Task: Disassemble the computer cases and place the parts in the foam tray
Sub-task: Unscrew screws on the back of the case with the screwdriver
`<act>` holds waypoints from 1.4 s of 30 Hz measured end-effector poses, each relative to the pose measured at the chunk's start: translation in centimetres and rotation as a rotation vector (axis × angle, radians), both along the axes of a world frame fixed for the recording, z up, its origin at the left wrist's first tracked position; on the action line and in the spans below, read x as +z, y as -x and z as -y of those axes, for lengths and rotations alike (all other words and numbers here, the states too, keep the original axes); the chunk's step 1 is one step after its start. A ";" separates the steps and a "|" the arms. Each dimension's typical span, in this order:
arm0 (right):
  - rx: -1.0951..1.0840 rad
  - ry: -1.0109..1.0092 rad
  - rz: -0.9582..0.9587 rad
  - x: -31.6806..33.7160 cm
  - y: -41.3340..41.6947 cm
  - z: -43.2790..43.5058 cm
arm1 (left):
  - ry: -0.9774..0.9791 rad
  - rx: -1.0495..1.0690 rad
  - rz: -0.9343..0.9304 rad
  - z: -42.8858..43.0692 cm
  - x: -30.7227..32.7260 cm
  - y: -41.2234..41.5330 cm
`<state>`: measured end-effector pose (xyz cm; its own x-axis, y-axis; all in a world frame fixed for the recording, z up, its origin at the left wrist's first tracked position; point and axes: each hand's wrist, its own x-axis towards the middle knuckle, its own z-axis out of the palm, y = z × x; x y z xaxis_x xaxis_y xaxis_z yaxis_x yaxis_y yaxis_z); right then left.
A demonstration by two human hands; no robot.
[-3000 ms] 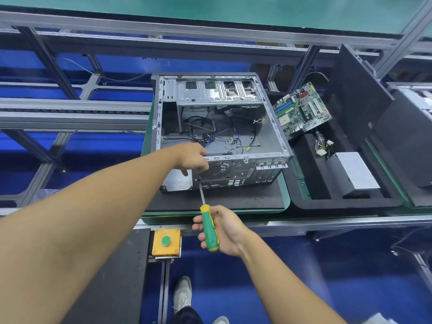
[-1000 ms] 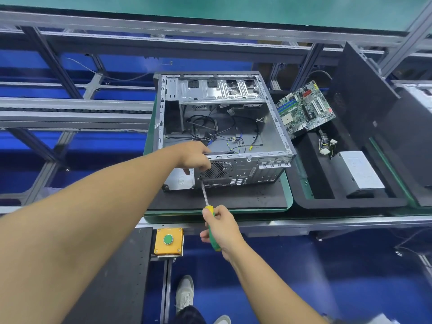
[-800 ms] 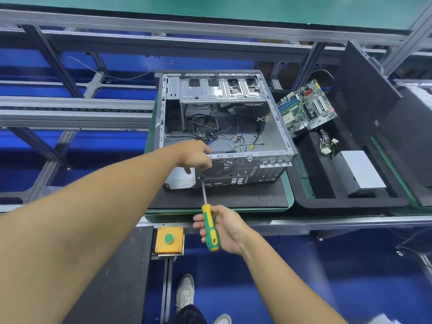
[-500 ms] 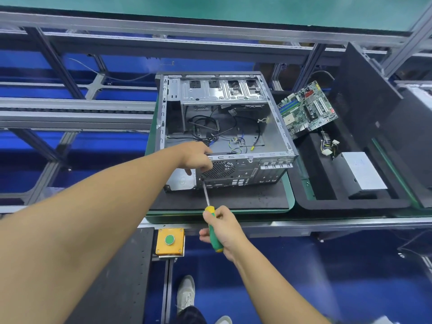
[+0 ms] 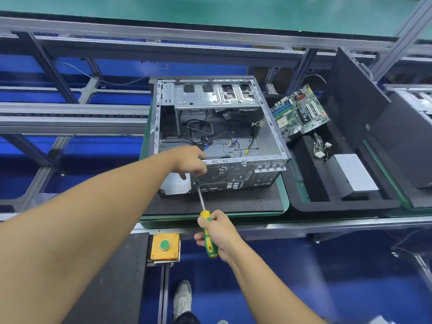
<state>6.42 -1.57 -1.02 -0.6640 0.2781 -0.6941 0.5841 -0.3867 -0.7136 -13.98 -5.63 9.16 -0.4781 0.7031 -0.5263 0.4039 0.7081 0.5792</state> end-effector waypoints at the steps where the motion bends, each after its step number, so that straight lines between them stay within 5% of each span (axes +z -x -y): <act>1: 0.010 0.002 0.009 0.1 0.1 0.0 | 0.000 -0.001 -0.001 0.0 0.0 0.0; 8: 0.040 0.371 0.016 1.7 0.2 -1.1 | -0.005 0.001 -0.001 0.1 0.0 0.0; 16: 0.037 -0.122 -0.061 0.5 -0.9 -1.0 | -0.003 -0.013 0.005 0.1 0.3 -0.2; 24: 0.076 0.307 0.007 1.6 -0.1 -1.4 | 0.004 -0.002 -0.014 -0.1 0.0 0.0; 31: 0.021 -0.009 -0.053 0.6 -0.9 0.1 | 0.011 -0.012 -0.006 0.0 0.1 0.0; 38: -0.009 0.282 0.021 1.6 -0.2 0.3 | 0.011 -0.019 0.008 0.0 0.1 0.0; 42: -0.018 0.175 -0.016 1.0 -0.4 0.8 | 0.014 -0.021 -0.003 0.0 0.1 0.1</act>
<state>6.78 -2.32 0.02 -0.6714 0.1661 -0.7223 0.5651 -0.5158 -0.6439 -14.06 -5.64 9.26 -0.4652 0.7052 -0.5350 0.4200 0.7079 0.5679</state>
